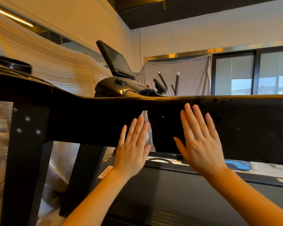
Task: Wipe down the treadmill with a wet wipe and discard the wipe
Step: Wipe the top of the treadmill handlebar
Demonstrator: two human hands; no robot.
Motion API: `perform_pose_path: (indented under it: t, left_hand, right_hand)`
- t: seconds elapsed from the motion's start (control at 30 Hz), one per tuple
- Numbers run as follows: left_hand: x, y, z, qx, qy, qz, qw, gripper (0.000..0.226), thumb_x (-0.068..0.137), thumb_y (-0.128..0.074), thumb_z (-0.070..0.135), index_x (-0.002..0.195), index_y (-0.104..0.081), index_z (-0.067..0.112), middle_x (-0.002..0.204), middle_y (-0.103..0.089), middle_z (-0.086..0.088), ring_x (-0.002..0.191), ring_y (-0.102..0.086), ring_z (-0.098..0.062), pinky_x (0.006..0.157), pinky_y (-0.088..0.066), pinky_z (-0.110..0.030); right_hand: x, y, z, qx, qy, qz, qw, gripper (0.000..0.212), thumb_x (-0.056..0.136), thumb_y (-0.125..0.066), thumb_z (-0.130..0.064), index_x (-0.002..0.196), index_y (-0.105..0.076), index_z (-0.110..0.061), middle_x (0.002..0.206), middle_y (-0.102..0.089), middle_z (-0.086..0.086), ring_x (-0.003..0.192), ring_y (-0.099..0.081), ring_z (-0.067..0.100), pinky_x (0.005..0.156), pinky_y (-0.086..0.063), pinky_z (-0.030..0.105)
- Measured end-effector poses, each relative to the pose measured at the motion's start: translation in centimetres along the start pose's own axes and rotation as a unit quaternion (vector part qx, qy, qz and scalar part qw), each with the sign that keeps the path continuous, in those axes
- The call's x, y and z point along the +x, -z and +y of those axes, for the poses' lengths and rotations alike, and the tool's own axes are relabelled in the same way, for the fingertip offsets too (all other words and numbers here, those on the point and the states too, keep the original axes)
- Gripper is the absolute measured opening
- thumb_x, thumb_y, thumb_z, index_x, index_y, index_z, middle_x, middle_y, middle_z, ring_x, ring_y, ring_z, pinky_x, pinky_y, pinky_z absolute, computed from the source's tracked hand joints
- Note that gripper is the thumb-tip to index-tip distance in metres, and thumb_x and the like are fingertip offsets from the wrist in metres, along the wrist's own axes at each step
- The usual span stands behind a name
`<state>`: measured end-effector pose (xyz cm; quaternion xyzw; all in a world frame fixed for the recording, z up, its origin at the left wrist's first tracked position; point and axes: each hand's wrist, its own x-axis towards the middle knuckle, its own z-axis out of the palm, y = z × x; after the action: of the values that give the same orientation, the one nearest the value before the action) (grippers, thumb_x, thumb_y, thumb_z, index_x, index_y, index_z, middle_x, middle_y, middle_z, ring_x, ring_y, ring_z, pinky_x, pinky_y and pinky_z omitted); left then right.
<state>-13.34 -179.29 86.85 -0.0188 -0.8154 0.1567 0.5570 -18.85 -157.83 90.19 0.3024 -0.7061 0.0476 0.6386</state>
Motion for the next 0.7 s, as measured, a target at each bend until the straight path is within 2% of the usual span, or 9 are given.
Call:
perform_pose_path:
  t: [0.1,0.27,0.47,0.6,0.7]
  left_hand:
    - [-0.4,-0.2,0.4,0.005,0.025,-0.004,1.0,0.062,0.104,-0.009,0.047,0.157,0.004,0.016,0.164,-0.001,-0.008,0.15,-0.01,-0.029,0.121,-0.002,-0.047]
    - [4.4,1.1,-1.2,0.012,0.109,0.028,0.994,0.067,0.103,-0.008,0.05,0.155,-0.003,0.009,0.16,-0.004,-0.013,0.149,-0.008,-0.031,0.12,-0.001,-0.048]
    - [0.1,-0.4,-2.2,0.014,0.059,0.007,0.998,0.064,0.104,-0.009,0.047,0.156,0.002,0.011,0.163,0.003,-0.01,0.151,-0.004,-0.028,0.122,-0.001,-0.046]
    - [-2.0,-0.9,-2.7,0.014,0.066,0.004,0.998,0.064,0.104,-0.009,0.046,0.156,0.005,0.011,0.163,0.006,-0.008,0.151,0.0,-0.026,0.122,0.002,-0.044]
    - [-0.8,-0.9,-0.4,0.015,-0.009,0.008,1.0,0.065,0.104,-0.011,0.048,0.156,0.005,0.012,0.164,0.009,-0.008,0.151,0.001,-0.026,0.122,0.003,-0.042]
  right_hand:
    - [-0.7,0.1,0.7,-0.004,-0.003,-0.006,1.0,0.069,0.1,-0.034,-0.046,0.153,-0.023,-0.004,0.161,-0.015,0.014,0.152,-0.002,0.027,0.124,0.001,0.043]
    - [-1.1,0.2,1.5,-0.002,0.001,-0.009,1.0,0.069,0.1,-0.034,-0.047,0.153,-0.022,-0.004,0.161,-0.015,0.014,0.152,-0.002,0.027,0.124,0.001,0.042]
    - [-1.2,0.2,1.7,-0.012,0.011,-0.01,1.0,0.067,0.102,-0.033,-0.046,0.153,-0.022,-0.003,0.161,-0.017,0.016,0.152,-0.006,0.029,0.124,-0.002,0.044]
    - [-1.2,0.0,1.5,-0.021,0.01,-0.017,1.0,0.068,0.102,-0.033,-0.046,0.153,-0.022,-0.003,0.161,-0.015,0.016,0.152,-0.005,0.029,0.124,-0.002,0.044]
    - [-1.3,0.0,1.6,-0.022,0.009,-0.019,1.0,0.068,0.102,-0.035,-0.046,0.154,-0.021,-0.003,0.162,-0.015,0.016,0.152,-0.006,0.03,0.124,-0.002,0.045]
